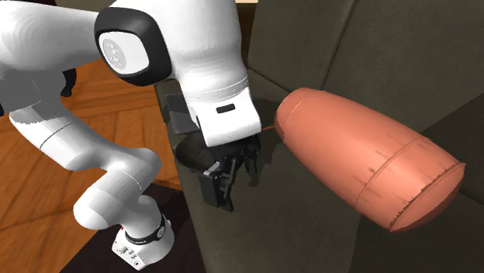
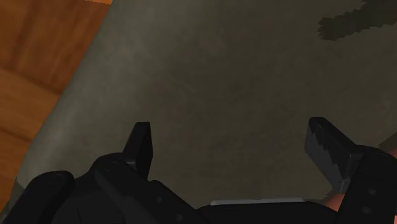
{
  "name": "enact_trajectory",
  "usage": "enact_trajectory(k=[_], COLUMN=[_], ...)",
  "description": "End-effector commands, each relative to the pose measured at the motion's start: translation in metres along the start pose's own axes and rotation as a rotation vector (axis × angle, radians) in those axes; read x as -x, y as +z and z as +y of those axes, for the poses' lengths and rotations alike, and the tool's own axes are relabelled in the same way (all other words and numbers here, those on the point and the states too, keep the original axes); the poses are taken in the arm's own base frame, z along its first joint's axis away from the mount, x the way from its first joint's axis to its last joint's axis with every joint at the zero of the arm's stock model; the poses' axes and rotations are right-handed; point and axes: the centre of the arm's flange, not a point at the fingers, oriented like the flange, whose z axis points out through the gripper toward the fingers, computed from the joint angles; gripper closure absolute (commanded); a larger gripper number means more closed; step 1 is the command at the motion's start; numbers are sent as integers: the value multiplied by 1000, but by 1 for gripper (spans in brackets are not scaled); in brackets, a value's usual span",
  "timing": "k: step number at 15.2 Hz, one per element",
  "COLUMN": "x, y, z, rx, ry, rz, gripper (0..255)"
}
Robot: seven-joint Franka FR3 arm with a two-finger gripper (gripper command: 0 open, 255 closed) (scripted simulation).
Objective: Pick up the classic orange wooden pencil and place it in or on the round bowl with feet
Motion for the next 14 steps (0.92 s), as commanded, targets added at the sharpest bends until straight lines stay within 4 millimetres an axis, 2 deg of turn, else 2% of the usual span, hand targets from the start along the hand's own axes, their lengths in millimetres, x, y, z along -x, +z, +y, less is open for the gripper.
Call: enact_trajectory(k=[1, 8, 14], x=[0, -15, -12], y=[0, 4, 10], z=[0, -97, -180], rx=[0, 36, 67], ry=[0, -201, -373], rz=[0, -3, -6], gripper=[0, 0, 0])
